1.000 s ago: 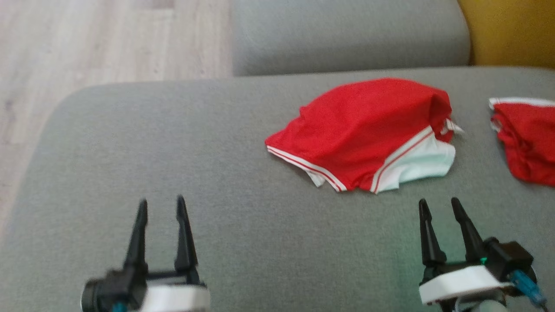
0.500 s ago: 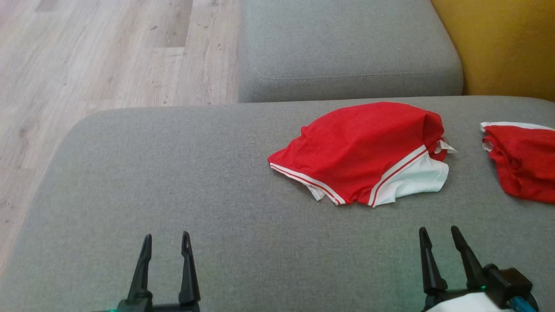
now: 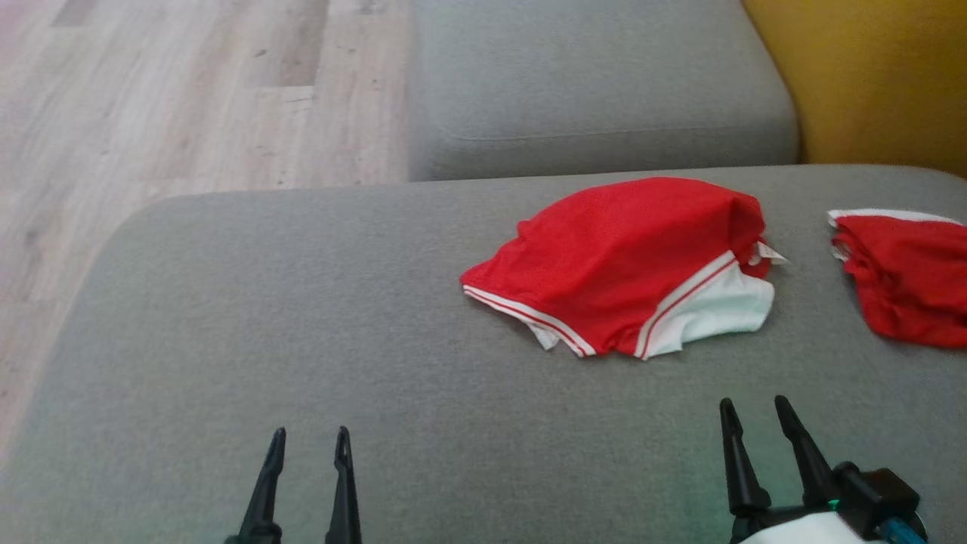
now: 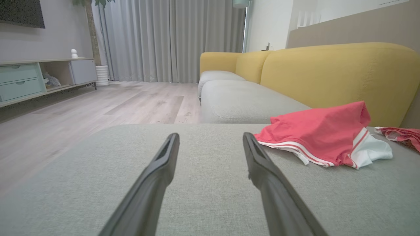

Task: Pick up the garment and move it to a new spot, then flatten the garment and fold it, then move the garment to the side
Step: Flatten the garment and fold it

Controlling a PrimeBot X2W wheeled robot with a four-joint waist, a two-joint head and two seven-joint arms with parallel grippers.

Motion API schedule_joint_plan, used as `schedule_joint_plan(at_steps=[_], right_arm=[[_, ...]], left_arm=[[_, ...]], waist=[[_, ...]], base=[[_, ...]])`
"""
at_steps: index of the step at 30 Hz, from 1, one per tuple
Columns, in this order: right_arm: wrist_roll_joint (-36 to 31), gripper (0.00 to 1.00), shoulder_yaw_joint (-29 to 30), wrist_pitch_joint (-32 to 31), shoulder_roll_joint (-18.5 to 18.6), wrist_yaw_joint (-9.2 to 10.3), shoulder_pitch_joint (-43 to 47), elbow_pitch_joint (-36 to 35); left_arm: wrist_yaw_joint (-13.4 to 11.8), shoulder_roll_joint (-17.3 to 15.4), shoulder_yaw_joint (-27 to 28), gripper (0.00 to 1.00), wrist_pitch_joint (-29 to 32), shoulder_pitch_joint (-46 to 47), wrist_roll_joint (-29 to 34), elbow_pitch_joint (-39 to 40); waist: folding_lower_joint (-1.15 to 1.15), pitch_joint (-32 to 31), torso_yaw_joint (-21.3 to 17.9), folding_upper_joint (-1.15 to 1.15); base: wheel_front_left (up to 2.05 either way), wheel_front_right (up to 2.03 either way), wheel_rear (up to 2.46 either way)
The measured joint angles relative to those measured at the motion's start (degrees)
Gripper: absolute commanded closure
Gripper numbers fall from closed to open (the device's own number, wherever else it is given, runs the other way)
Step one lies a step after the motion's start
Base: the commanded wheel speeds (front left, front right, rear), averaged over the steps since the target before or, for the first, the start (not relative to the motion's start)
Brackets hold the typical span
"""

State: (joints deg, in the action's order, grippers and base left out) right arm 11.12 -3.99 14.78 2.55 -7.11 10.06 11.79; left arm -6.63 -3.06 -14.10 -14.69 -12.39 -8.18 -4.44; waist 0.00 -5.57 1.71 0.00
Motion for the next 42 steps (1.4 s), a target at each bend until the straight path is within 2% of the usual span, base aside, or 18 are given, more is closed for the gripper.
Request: schedule_joint_plan(at_steps=[6, 8, 12, 19, 27, 32, 38, 39, 40, 41, 42], right_arm=[[0.55, 0.00, -0.70, 0.00, 0.00, 0.00, -0.10, -0.20], [0.54, 0.00, -1.05, 0.00, 0.00, 0.00, -0.18, -0.32], [0.37, 0.00, -1.71, 0.00, 0.00, 0.00, -0.52, -1.15], [-0.11, 0.00, -3.65, 0.00, 0.00, 0.00, -3.69, -2.54], [0.23, 0.00, -6.02, 0.00, 0.02, 0.00, -8.93, -3.48], [0.99, 0.00, -7.00, 0.00, 0.01, 0.00, -9.82, -3.65], [1.57, 0.00, -8.09, 0.00, 0.01, 0.00, -11.12, -3.65], [1.57, 0.00, -8.29, 0.00, 0.01, 0.00, -11.34, -3.65], [1.57, 0.00, -8.32, 0.00, 0.01, 0.00, -11.52, -3.65], [1.58, 0.00, -8.27, 0.00, 0.01, 0.00, -11.65, -3.65], [1.58, 0.00, -8.22, 0.00, 0.01, 0.00, -11.69, -3.65]], left_arm=[[0.19, 0.00, -0.86, 0.00, 0.00, 0.08, -0.85, -1.42], [0.96, 0.00, -1.53, 0.00, 0.00, 0.35, -0.92, -2.29], [1.81, -0.02, -4.69, 0.00, 0.00, 2.29, -0.81, -5.80], [5.00, 0.08, -11.91, 0.00, 0.00, 16.51, 1.88, -18.29], [7.20, 0.22, -15.93, 0.00, 0.00, 34.55, 3.13, -34.53], [7.12, 0.29, -17.41, 0.00, 0.00, 41.57, 2.10, -44.32], [4.07, 0.82, -17.63, 0.00, -0.27, 47.69, 2.12, -53.72], [3.89, 0.91, -17.58, 0.31, -0.27, 48.63, 2.12, -54.44], [3.49, 0.91, -17.50, 0.83, -0.26, 49.35, 2.12, -54.48], [3.00, 0.88, -17.39, 1.00, -0.22, 49.83, 2.12, -54.15], [2.92, 0.77, -17.37, 1.00, -0.18, 49.93, 2.12, -53.53]], waist=[[0.00, 0.58, -3.30, 0.00], [0.00, 0.88, -4.84, 0.00], [0.00, 1.85, -8.38, 0.00], [0.00, 5.68, -14.95, 0.00], [0.02, 13.06, -21.16, 0.00], [0.01, 16.85, -24.97, 0.00], [-0.01, 19.99, -28.59, 0.00], [0.00, 20.27, -29.08, 0.00], [0.00, 20.48, -29.50, 0.00], [0.00, 20.61, -29.81, 0.00], [0.00, 20.65, -29.99, 0.00]], base=[[0.00, 0.00, 0.00], [0.00, 0.00, 0.00], [0.00, 0.00, 0.00], [0.00, 0.00, 0.00], [0.00, 0.00, 0.00], [0.00, 0.00, 0.00], [0.00, 0.00, 0.00], [0.00, 0.00, 0.00], [0.00, 0.00, 0.00], [0.00, 0.00, 0.00], [0.00, 0.00, 0.00]])
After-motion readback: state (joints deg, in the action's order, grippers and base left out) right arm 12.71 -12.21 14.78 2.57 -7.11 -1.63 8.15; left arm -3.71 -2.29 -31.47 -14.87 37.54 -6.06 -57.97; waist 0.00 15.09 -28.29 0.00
